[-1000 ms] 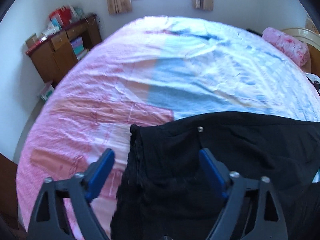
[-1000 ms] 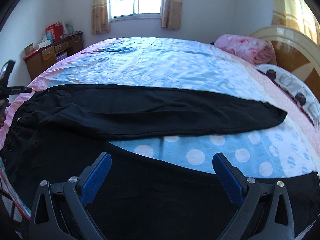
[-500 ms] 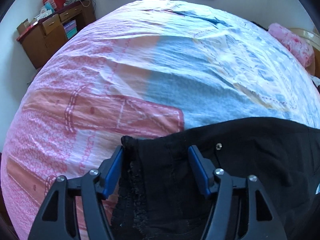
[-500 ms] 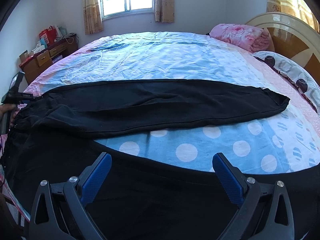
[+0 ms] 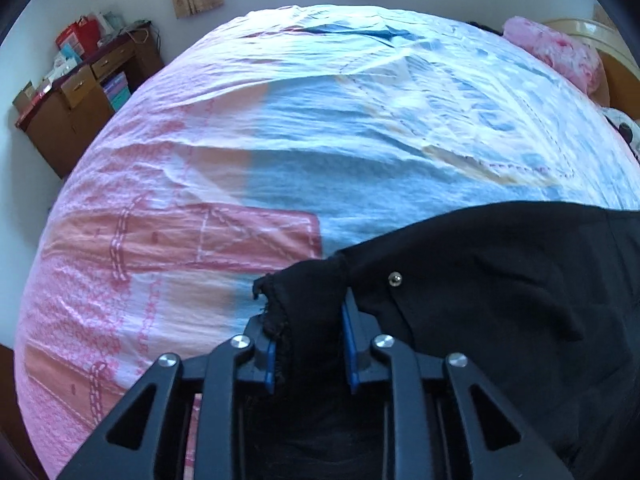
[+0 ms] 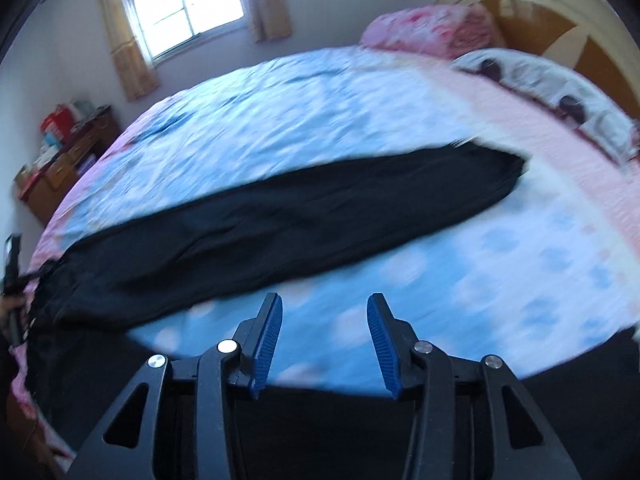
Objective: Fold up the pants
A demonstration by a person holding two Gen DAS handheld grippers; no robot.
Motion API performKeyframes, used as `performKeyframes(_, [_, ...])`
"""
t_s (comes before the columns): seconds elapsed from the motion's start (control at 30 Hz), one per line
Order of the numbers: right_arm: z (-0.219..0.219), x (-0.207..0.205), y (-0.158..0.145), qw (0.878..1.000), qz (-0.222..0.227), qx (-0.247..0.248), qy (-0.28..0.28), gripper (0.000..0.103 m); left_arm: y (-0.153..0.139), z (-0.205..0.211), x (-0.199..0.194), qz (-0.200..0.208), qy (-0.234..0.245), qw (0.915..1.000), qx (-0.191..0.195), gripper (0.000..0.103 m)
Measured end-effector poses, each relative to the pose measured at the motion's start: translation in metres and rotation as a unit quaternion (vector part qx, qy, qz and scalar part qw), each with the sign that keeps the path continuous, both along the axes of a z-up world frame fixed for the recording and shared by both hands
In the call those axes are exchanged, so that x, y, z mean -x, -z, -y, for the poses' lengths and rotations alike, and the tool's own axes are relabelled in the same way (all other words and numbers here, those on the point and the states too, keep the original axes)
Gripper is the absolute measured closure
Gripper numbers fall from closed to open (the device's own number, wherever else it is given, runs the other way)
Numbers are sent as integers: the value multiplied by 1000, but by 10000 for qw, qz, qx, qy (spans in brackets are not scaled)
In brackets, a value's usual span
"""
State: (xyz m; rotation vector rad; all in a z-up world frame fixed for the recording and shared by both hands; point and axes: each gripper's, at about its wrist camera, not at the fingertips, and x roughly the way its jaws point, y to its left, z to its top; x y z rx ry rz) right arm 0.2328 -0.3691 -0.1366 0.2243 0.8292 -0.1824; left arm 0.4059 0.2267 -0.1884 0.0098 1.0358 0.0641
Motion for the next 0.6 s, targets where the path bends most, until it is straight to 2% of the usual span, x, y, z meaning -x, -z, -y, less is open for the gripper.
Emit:
performKeyframes(0.1, [42,-17,-12,9995,13,56,310,56,2,-8,0,1,-28,9996,273,77])
performKeyframes(0.2, [88,-46,-16,9980,-181,163,583,56,4,-11,1,16,9,9991,428,77])
performKeyframes(0.3, [124,-83,-19,9957,-319,497,712,56,6,-14,0,-16,5,9982,595,77])
performKeyframes(0.47, [165,-148,-14,9957,-575,513,517,56,8,-15,1,-26,25,9984,571,77])
performKeyframes(0.6, [180,-187,7,9932,-973,575,261,56,9,-15,-1,-35,35,9985,553,77])
